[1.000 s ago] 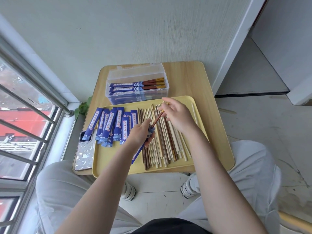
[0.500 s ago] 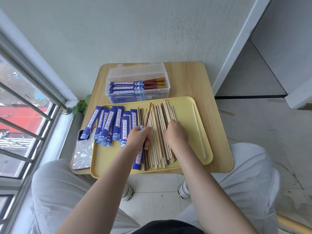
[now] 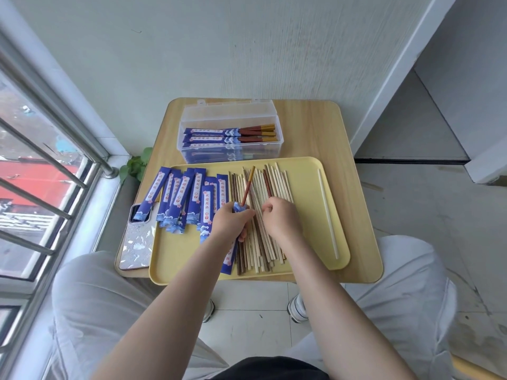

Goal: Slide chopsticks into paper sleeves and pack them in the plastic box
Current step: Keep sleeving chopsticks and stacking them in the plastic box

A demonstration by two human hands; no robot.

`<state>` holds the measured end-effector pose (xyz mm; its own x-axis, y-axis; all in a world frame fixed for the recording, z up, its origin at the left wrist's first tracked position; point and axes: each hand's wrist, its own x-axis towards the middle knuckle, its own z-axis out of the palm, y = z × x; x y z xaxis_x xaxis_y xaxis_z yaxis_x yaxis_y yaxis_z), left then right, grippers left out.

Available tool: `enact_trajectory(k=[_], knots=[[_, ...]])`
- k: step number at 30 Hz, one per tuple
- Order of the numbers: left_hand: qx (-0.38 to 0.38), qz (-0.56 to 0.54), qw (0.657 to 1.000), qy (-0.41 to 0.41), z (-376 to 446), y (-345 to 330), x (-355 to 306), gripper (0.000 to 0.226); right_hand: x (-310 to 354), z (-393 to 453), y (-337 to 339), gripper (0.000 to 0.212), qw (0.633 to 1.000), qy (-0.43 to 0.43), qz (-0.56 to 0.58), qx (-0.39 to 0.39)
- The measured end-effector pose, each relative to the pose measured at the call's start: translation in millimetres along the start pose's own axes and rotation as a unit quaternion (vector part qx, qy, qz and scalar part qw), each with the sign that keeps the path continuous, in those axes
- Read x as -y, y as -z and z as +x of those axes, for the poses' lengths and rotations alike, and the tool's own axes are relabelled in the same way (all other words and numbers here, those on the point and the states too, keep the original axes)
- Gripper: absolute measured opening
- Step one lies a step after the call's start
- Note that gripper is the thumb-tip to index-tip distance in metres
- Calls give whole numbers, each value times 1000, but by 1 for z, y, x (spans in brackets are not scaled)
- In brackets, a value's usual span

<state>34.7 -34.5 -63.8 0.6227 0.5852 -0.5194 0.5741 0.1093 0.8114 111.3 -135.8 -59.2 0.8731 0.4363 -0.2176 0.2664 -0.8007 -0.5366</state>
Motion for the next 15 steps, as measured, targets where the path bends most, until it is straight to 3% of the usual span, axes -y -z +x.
enact_trajectory(k=[4,11,15], knots=[[5,-13,1000,0,1,1,0,23,-5,3,5,9,997,-19,-67,-23],[21,-52,998,-2,-3,2,-5,26,-1,7,9,24,989,-32,-147,0],[27,-57,998,8,-5,2,-6,26,-2,7,9,21,984,-37,-176,14]])
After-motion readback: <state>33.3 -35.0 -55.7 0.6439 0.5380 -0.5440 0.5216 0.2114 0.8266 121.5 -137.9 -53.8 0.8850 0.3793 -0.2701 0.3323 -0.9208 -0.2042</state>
